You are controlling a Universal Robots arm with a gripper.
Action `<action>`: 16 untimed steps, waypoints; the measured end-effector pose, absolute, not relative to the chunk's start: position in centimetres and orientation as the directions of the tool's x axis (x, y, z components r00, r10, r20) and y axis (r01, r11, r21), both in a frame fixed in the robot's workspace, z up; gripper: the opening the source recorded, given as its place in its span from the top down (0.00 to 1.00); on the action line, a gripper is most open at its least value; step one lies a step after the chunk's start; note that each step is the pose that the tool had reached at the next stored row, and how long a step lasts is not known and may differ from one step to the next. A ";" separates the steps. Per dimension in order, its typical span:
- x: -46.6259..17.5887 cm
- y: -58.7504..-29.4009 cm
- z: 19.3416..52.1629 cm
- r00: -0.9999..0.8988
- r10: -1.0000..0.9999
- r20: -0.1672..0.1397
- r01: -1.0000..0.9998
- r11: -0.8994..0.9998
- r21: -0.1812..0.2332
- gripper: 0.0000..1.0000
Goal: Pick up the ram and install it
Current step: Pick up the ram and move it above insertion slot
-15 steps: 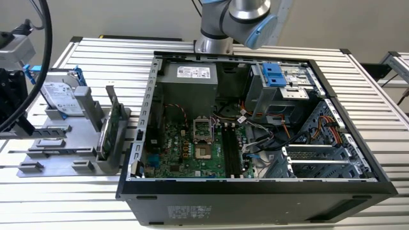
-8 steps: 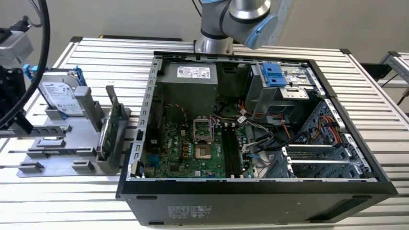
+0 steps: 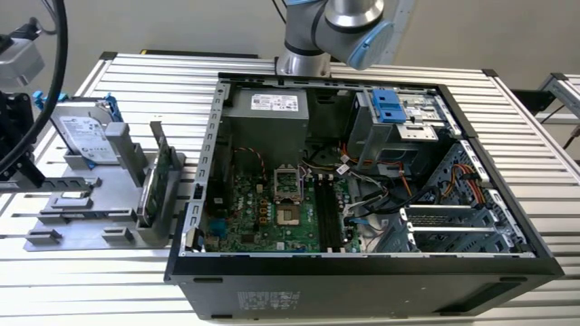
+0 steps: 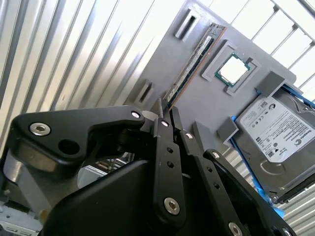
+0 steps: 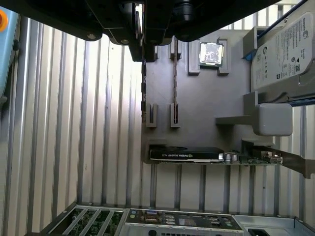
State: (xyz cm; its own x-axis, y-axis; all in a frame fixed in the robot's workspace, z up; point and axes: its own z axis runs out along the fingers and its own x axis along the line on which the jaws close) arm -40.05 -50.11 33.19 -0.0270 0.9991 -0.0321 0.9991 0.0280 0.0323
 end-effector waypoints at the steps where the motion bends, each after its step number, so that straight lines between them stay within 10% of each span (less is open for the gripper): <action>1: -40.1 -50.1 33.2 -0.027 0.999 -0.032 0.999 0.028 0.032 1.00; 16: -40.1 -50.1 34.3 -0.027 0.999 -0.032 0.999 0.028 0.032 1.00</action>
